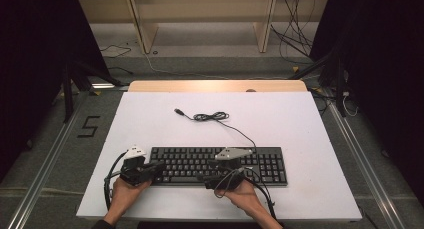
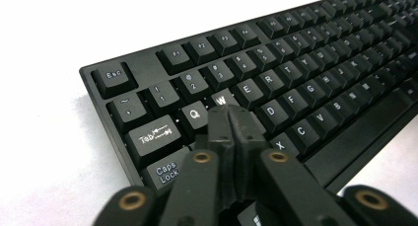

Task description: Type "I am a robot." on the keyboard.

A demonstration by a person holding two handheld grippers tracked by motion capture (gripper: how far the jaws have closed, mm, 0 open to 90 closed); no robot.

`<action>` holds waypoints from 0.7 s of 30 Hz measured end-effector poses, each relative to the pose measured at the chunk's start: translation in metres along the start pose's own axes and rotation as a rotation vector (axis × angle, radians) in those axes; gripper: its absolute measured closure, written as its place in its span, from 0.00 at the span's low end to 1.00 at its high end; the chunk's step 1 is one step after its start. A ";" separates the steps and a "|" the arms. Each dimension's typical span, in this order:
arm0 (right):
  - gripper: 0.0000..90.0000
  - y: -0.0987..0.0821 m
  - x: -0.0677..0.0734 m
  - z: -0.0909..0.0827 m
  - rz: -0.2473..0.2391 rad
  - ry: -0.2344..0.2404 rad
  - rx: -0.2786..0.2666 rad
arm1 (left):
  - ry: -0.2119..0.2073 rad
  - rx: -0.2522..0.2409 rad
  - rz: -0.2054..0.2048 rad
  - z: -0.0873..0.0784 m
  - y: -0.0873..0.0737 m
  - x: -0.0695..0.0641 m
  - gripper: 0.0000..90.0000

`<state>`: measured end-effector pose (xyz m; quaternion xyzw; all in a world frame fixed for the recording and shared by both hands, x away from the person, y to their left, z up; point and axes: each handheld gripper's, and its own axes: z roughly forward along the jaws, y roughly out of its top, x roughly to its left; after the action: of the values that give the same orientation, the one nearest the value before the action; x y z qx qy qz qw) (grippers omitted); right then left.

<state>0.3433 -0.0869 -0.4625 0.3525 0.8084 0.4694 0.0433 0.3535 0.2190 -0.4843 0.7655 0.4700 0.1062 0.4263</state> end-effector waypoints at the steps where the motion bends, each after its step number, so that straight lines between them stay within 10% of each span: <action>1: 0.39 0.000 0.000 0.000 0.001 -0.001 -0.001 | 0.003 -0.008 0.004 -0.001 0.001 0.000 0.93; 21: 0.39 -0.001 0.003 0.002 -0.008 0.019 -0.002 | -0.053 -0.164 -0.026 -0.023 0.004 -0.006 0.47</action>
<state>0.3411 -0.0834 -0.4636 0.3449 0.8097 0.4733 0.0379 0.3395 0.2260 -0.4658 0.7245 0.4579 0.1186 0.5014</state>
